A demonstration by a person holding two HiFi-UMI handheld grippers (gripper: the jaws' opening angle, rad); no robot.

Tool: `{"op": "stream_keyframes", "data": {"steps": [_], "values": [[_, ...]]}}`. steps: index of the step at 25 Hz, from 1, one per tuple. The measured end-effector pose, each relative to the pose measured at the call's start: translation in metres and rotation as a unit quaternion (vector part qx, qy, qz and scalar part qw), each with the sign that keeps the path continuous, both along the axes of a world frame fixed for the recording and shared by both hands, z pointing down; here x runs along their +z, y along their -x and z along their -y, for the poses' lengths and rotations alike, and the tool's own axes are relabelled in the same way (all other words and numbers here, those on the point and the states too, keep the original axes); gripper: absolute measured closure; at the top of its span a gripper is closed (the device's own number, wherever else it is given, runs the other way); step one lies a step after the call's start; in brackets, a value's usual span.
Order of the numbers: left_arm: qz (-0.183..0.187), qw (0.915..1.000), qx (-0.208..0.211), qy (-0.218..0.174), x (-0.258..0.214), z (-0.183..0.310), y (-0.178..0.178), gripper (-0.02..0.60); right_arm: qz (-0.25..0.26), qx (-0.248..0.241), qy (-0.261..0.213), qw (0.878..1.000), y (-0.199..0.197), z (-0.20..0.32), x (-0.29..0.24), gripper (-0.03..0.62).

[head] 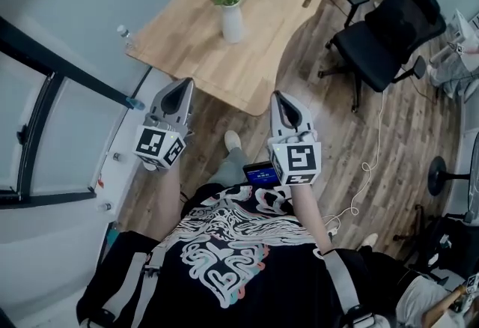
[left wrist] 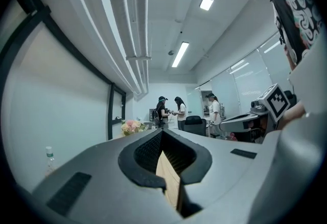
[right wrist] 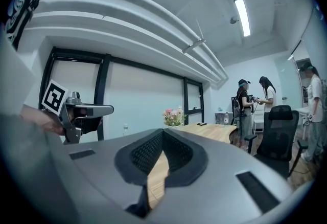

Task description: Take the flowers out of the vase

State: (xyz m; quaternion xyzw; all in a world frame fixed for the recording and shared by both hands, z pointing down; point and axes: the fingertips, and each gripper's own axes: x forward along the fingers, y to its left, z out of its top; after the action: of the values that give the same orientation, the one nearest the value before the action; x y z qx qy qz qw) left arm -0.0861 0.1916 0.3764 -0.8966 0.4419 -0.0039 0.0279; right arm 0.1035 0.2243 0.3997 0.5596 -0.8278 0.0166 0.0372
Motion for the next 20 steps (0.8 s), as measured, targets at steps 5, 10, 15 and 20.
{"op": "stream_keyframes", "data": {"steps": [5, 10, 15, 20], "values": [[-0.02, 0.9996, -0.01, 0.019, 0.016, 0.055, 0.001, 0.584, 0.0, -0.005, 0.008, 1.0, -0.003, 0.052, 0.008, 0.591], [-0.035, 0.9993, -0.005, 0.014, 0.018, 0.12, -0.005, 0.584, -0.003, -0.002, 0.016, 1.0, -0.01, 0.119, 0.008, 0.591], [-0.054, 0.9981, 0.012, 0.026, 0.029, 0.174, -0.003, 0.584, -0.004, -0.012, 0.023, 1.0, 0.0, 0.178, 0.017, 0.591], [-0.042, 0.9981, 0.005, 0.045, 0.043, 0.224, -0.003, 0.584, -0.007, -0.031, 0.025, 0.999, 0.009, 0.228, 0.018, 0.591]]}}
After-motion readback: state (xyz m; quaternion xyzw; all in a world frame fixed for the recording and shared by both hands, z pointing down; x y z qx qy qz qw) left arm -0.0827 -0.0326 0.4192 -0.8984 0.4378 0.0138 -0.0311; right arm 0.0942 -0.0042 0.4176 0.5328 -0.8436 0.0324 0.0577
